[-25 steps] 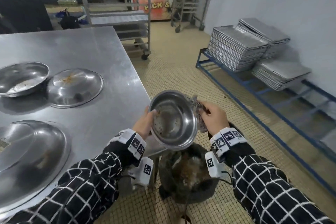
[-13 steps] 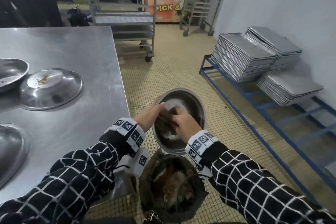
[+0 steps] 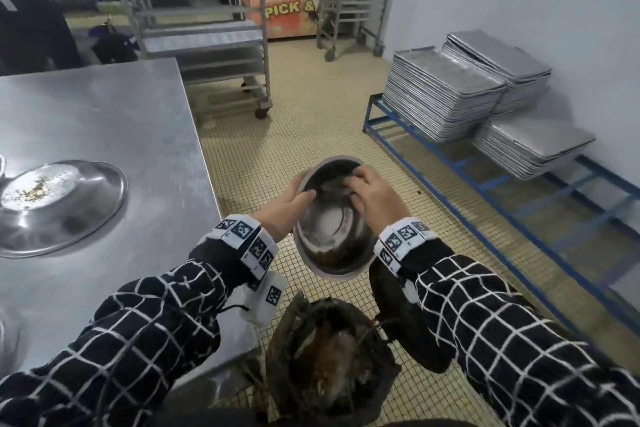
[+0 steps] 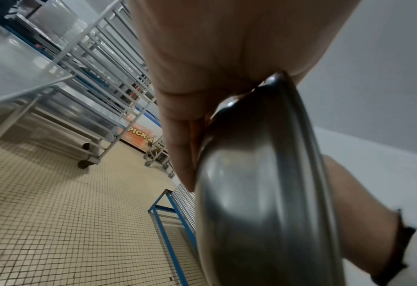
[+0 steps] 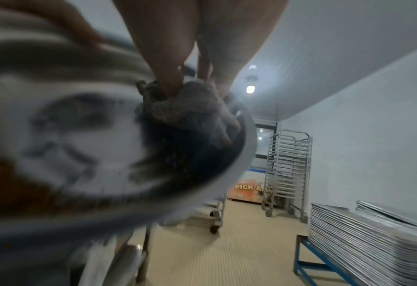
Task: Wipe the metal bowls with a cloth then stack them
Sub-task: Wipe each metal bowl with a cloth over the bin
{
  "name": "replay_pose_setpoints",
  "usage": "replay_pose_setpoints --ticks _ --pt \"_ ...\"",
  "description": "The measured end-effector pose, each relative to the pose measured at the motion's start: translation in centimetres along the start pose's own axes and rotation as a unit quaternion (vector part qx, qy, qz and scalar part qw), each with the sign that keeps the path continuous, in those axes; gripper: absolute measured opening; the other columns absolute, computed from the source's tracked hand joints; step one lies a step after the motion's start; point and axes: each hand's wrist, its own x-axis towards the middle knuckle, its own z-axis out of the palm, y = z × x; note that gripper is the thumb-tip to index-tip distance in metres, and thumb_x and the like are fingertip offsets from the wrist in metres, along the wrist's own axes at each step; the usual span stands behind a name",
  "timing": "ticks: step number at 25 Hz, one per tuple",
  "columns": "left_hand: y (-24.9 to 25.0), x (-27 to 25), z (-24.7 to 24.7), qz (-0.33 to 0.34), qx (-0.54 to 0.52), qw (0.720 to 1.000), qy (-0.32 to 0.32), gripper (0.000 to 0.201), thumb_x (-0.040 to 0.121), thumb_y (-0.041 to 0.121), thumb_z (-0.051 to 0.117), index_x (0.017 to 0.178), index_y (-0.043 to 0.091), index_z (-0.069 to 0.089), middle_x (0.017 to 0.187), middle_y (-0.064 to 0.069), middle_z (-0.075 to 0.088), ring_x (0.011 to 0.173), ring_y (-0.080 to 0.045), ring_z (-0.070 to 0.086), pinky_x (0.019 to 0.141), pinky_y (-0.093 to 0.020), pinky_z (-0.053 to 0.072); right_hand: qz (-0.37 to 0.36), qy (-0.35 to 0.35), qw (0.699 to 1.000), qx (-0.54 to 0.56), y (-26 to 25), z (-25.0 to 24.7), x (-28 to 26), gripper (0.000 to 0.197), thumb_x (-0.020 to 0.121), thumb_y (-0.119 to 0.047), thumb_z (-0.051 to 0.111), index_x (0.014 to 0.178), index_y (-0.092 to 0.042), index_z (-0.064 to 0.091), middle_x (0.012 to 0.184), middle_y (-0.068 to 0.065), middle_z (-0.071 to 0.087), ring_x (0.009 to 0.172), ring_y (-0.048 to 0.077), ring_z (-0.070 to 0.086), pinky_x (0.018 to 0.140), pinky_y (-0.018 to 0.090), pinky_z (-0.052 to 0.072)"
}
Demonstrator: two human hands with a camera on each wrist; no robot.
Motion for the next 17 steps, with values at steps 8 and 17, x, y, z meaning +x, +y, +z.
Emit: replay_pose_setpoints --ticks 8,17 --pt "1.0 0.7 0.5 0.100 -0.013 0.993 0.058 0.036 0.102 0.031 0.034 0.133 0.048 0.030 0.127 -0.002 0.053 0.111 -0.023 0.058 0.092 -0.041 0.052 0.026 0.007 1.000 -0.015 1.8 3.0 -2.1 0.035 0.091 -0.007 0.052 0.125 -0.011 0.060 0.124 0.007 0.053 0.098 0.027 0.058 0.090 0.025 0.046" --pt "0.6 3.0 1.5 0.204 0.077 0.974 0.055 0.043 0.093 0.050 0.033 0.135 0.047 0.032 0.138 0.006 0.046 0.124 -0.011 0.046 0.100 -0.045 0.045 0.039 -0.079 0.995 0.036 1.3 3.2 -2.6 0.029 0.095 -0.026 0.053 0.122 -0.022 0.060 0.114 -0.005 0.061 0.109 0.017 0.057 0.088 0.013 0.041"
